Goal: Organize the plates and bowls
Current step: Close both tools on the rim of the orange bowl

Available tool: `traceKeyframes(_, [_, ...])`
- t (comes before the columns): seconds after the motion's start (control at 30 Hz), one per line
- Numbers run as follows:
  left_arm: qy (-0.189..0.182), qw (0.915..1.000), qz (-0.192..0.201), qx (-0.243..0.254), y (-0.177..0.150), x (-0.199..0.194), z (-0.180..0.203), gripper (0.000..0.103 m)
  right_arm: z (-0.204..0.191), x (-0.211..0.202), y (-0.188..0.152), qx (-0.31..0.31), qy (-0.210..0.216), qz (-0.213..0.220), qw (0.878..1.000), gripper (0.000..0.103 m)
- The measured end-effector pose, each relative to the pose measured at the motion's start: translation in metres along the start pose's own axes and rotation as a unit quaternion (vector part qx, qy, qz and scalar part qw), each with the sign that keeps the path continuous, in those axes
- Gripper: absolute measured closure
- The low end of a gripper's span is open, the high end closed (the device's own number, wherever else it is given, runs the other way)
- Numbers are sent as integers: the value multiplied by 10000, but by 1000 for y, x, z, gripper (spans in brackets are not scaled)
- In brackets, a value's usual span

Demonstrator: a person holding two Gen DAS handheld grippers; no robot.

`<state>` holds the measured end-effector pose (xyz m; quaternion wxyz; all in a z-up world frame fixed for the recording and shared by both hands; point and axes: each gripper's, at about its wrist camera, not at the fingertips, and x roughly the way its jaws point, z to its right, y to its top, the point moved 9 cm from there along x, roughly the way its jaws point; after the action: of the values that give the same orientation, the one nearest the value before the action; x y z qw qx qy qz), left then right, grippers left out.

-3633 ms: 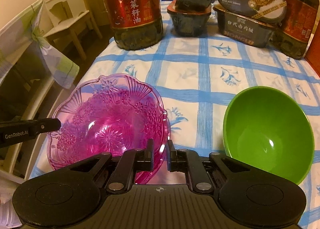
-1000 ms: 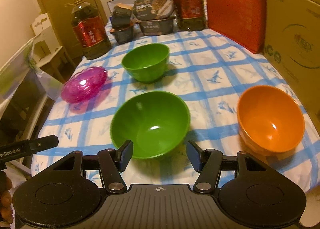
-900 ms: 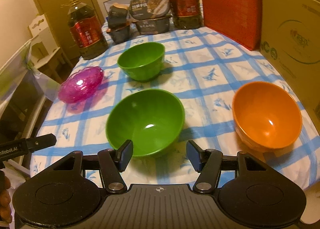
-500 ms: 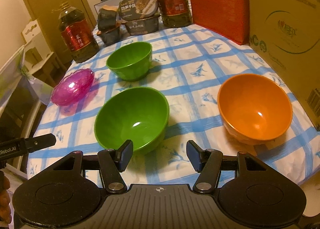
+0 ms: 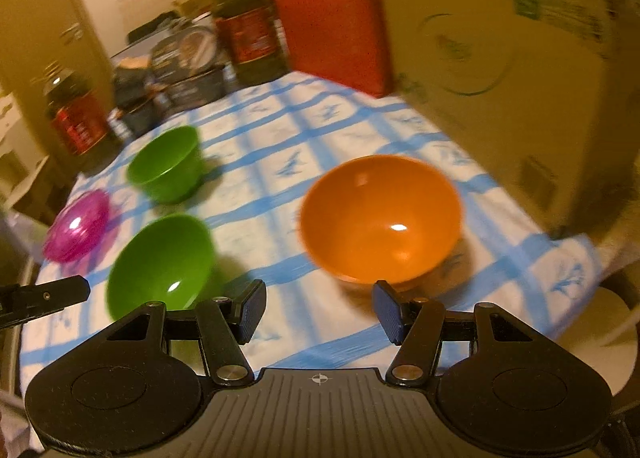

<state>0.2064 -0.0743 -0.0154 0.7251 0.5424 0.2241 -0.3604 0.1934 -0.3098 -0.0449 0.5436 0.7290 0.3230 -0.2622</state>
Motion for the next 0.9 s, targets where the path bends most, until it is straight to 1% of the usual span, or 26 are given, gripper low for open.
traceKeyframes(0.13, [-235, 9995, -93, 184, 3, 21, 36, 35, 26, 0, 10, 168, -112, 92, 9998, 44])
traceKeyframes(0.33, [-437, 9981, -193, 389, 3, 55, 81, 36, 62, 7, 24, 395, -252, 206, 9987, 44])
traceKeyframes(0.4, [-451, 9974, -245, 513, 2, 68, 93, 38, 74, 11, 28, 447, -291, 203, 9984, 44])
traceKeyframes(0.43, [-462, 9970, -265, 565, 1, 73, 98, 40, 79, 13, 30, 464, -309, 197, 9983, 44])
traceKeyframes(0.57, [-488, 9958, -406, 663, -2, 99, 114, 45, 94, 25, 36, 454, -348, 131, 9983, 44])
traceKeyframes(0.67, [-485, 9948, -504, 738, -3, 116, 122, 46, 104, 37, 38, 530, -322, 35, 9981, 44])
traceKeyframes(0.9, [-402, 9931, -746, 809, -6, 156, 127, 63, 117, 57, 37, 627, -233, -95, 9977, 45])
